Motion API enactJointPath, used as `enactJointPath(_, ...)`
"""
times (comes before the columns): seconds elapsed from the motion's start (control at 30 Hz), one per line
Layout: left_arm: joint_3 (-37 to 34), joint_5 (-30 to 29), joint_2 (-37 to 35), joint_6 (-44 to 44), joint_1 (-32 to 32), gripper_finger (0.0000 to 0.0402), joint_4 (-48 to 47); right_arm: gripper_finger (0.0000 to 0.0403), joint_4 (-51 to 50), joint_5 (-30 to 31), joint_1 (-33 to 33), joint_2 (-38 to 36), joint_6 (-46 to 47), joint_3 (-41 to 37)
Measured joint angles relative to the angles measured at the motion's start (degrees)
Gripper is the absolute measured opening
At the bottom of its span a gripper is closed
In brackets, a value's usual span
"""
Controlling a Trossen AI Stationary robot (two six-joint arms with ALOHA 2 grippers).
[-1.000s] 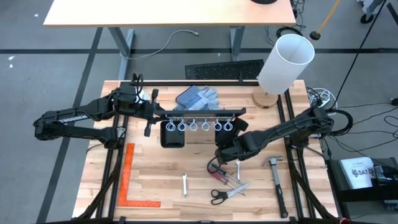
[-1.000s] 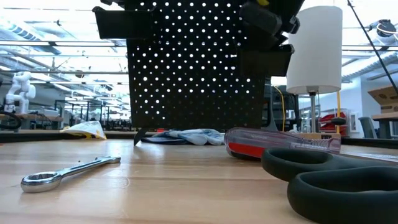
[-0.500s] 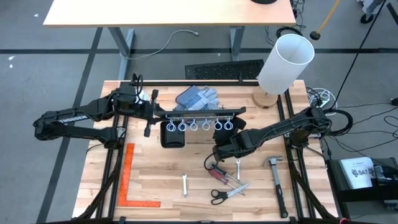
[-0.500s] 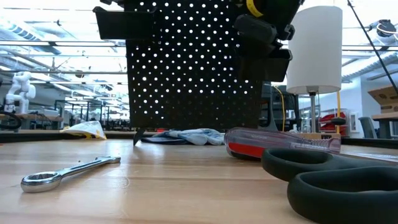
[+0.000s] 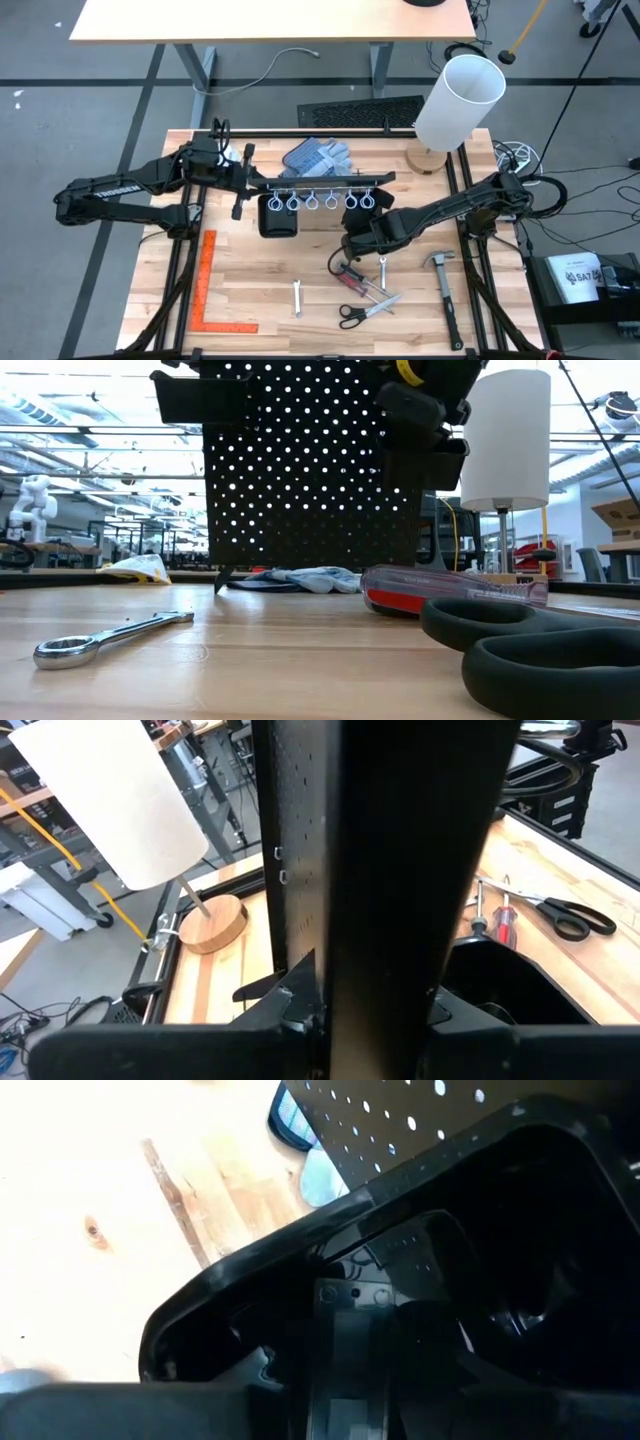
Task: Hang tools onto peg board
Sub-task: Remove the black strip holder from the right black bin on the black pegboard
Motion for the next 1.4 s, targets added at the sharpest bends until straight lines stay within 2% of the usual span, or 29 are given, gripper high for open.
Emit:
enactJointPath(0.4, 0.0, -0.7, 0.0, -0.2, 0.0, 0.0065, 0.5, 0.0097, -0.4, 4.3, 2.4, 0.3, -4.1, 3.0)
enactJointPath(0.6, 0.0, -2.5, 0.0, -3.6, 0.0, 0.0065, 1.5, 0.0097, -1.8, 6.0, 2.8, 0.2, -5.9, 5.4)
enactJointPath(1.03, -0.1, -6.3, 0.1, -8.1, 0.0, 0.0072, 3.7, 0.0097, -8.7, 6.3, 2.9, 0.2, -6.8, 12.4)
enactJointPath(1.4, -0.2, -7.3, 0.1, -8.1, 0.0, 0.0085, 4.8, 0.0097, -9.0, 5.9, 2.9, 0.1, -10.1, 14.7)
